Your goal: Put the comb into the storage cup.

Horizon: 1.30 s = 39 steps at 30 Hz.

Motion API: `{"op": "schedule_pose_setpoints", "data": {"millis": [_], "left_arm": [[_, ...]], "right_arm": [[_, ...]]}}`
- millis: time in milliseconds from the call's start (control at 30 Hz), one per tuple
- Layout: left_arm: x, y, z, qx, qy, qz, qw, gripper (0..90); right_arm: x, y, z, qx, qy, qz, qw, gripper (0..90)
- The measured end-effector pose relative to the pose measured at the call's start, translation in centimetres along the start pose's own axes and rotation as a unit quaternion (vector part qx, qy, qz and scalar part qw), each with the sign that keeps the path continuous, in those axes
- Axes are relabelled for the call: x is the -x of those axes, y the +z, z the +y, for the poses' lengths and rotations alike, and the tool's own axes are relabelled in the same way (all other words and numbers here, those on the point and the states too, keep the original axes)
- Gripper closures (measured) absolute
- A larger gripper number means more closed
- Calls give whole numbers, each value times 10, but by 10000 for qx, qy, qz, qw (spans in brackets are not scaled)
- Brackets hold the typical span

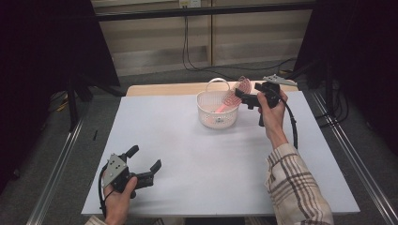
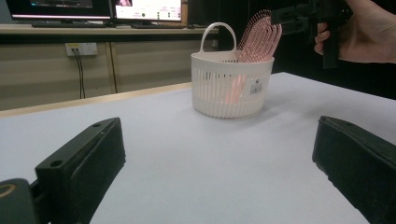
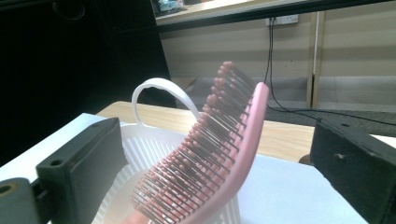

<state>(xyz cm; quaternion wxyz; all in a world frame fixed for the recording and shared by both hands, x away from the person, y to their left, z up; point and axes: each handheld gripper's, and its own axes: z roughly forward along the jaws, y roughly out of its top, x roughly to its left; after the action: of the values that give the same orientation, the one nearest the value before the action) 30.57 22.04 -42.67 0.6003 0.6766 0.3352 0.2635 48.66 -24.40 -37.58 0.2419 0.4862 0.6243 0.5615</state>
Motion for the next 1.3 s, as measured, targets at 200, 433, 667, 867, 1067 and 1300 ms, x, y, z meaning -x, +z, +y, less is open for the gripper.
{"op": "schedule_pose_setpoints", "data": {"millis": [200, 433, 667, 867, 1067, 1300], "left_arm": [[0, -1, 0, 4, -4, 27, 10000, 26], [-1, -1, 0, 6, -8, 80, 10000, 29], [-2, -3, 0, 44, -46, 163, 9998, 30], [-1, -3, 0, 46, -37, 179, 9998, 30], [-2, -2, 0, 56, -121, 242, 9996, 30], [-1, -5, 1, 89, -112, 221, 9997, 30]], "right_arm": [[-1, -7, 1, 35, -111, -31, 9999, 10], [-4, -15, 3, 112, -267, -43, 9996, 4], [-9, -23, 2, 195, -435, 31, 9989, 4], [-9, -29, -1, 249, -470, 120, 9985, 4], [-9, -34, -3, 283, -490, 124, 9983, 4], [-12, -42, -11, 319, -515, 116, 9981, 1]]}}
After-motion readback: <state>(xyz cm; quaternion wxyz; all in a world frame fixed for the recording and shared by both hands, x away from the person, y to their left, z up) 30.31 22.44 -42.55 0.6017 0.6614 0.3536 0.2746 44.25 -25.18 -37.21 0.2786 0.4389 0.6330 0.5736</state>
